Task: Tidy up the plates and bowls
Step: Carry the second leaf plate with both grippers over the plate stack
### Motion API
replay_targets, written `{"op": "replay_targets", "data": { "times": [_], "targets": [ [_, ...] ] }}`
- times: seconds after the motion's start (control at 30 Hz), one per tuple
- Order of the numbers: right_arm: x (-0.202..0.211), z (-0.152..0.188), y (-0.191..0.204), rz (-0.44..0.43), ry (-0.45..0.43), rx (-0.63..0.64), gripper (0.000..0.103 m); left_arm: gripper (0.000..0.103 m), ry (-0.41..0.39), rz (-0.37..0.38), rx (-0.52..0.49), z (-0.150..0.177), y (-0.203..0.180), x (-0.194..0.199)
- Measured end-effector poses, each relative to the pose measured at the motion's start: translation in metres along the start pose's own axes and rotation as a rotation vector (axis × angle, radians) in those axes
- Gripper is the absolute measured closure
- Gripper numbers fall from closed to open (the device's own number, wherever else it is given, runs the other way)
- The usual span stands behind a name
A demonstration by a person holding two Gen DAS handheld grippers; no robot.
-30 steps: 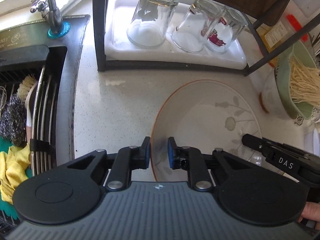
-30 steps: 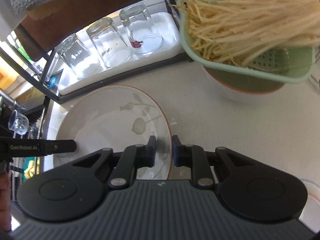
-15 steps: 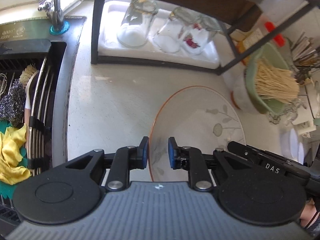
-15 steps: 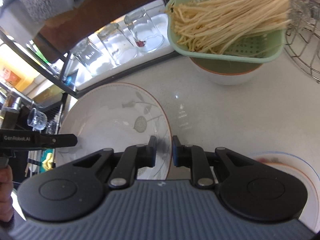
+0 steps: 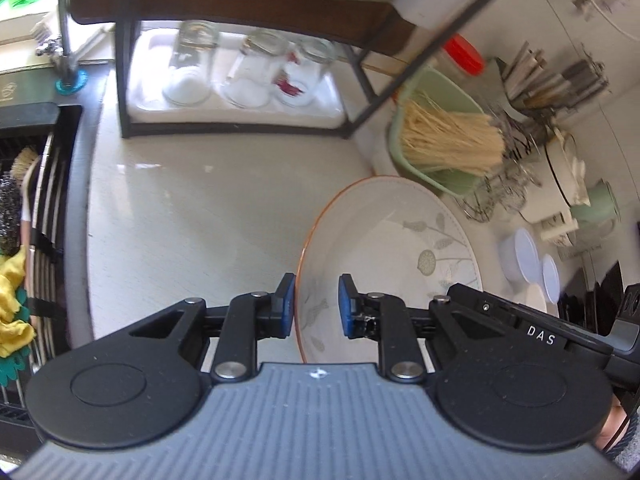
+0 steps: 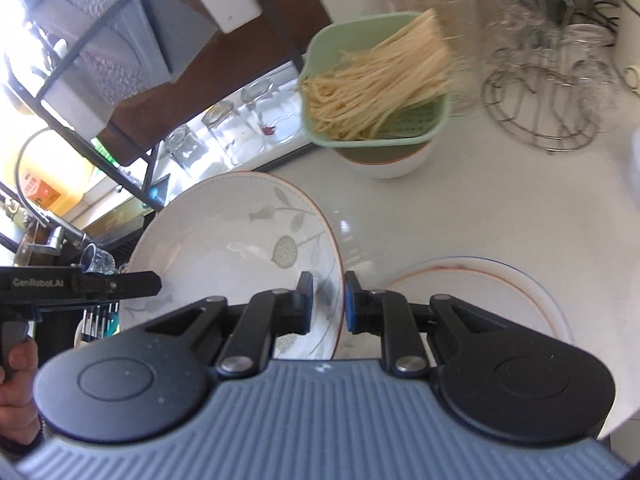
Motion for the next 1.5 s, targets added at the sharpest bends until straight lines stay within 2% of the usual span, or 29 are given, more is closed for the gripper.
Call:
{"op": "replay_targets", "data": {
  "times": [0.23,0.37,0.5,0.63,0.73,0.87,1.0,1.23,1.5],
  "targets": [
    [0.027,0.013,-0.036,0.029,-0.014,-0.033,0.084,0.079,0.036,0.033,-0.004,0.024,-0.031,-0.02],
    [0.034,0.017,-0.055,0.028,-0.001,-0.021,0.084,0.079,0.052,-0.004,-0.057,0.036,-0.052,-0.037],
    [0.035,0.022,-0.076,0.007,0.021,0.015,0.084,0.079,0.017,-0.051,-0.044,0.049,-0.065,-0.052],
    [0.027,0.03,-0.096,-0.001,0.045,0.052,0.084,0.079,0.037,-0.093,-0.041,0.067,-0.071,-0.073],
    [0.017,0.037,-0.113,-0.014,0.072,0.018,0.084,0.079,0.054,-0.124,-0.03,0.077,-0.074,-0.087],
    [0.008,0.048,-0.126,0.016,0.087,0.019,0.084,0.079,0.063,-0.139,-0.002,0.083,-0.081,-0.097],
    [0.005,0.055,-0.133,0.004,0.097,0.008,0.084,0.079,0.065,-0.176,-0.009,0.084,-0.085,-0.102],
    [0.01,0.056,-0.133,0.002,0.092,0.071,0.084,0.079,0.088,-0.23,-0.044,0.086,-0.089,-0.107],
    [0.015,0.052,-0.136,-0.005,0.074,0.079,0.084,0.078,0.07,-0.283,-0.062,0.081,-0.098,-0.107]
  ]
}}
Point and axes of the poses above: each gripper's, at about its wrist camera, not at the fingertips, and x roughly against the way its jaws point, y to its left, z to its underside, the point moved 7 cm from there along -x, roughly the way its jaws point, and after that the axes turned 3 degrees about z, right-handed, at the moved point
